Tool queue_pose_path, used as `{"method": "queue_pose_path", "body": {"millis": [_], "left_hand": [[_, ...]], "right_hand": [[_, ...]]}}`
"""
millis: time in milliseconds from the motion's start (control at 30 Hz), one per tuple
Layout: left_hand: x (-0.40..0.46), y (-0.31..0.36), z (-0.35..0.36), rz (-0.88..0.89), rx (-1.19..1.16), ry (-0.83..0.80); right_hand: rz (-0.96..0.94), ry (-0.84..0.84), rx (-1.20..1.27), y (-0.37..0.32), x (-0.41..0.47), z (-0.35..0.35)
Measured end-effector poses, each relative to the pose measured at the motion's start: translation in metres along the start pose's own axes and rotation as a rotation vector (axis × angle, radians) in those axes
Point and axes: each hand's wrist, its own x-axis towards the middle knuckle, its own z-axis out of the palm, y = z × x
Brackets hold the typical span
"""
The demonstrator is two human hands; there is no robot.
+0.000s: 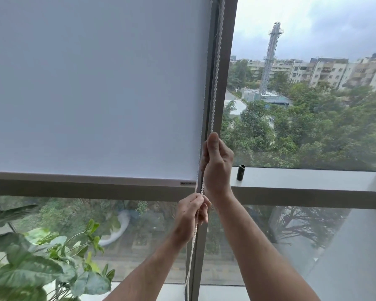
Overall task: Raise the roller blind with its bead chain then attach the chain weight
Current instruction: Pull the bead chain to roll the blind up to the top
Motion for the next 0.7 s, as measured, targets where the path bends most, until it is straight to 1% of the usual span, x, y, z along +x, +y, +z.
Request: {"method": "queue_pose_path", "body": {"millis": [133,167,233,333,433,467,567,633,700], "left_hand": [[0.023,0.017,-0.008,-0.037,-0.023,0.095],[0.030,0.027,-0.009,-0.017,-0.029,0.126],[0.043,0.054,-0.007,0.092,0.003,0.151],[0.060,0.100,0.002,0.258,-0.016,0.055],[0.072,0.130,0.017,0.311,-0.060,-0.028],[0.074,0.133,0.022,0.312,-0.061,-0.015],[0.074,0.131,0.029,0.336,-0.056,0.108],[0.073,0.127,0.029,0.389,-0.067,0.165],[0.072,0.125,0.028,0.413,-0.082,0.184]], "right_hand": [[-0.002,0.010,-0.082,0.019,-0.014,-0.015],[-0.006,0.007,-0.083,0.024,-0.018,-0.018],[-0.005,-0.007,-0.073,0.035,-0.028,-0.021],[0.029,-0.017,-0.092,0.050,-0.043,-0.022],[0.084,-0.036,-0.058,0.059,-0.048,-0.021],[0.111,-0.056,-0.017,0.060,-0.047,-0.022],[0.246,-0.176,0.074,0.063,-0.034,-0.033],[0.334,-0.276,0.064,0.059,-0.022,-0.043],[0.373,-0.276,0.002,0.051,-0.007,-0.049]]}}
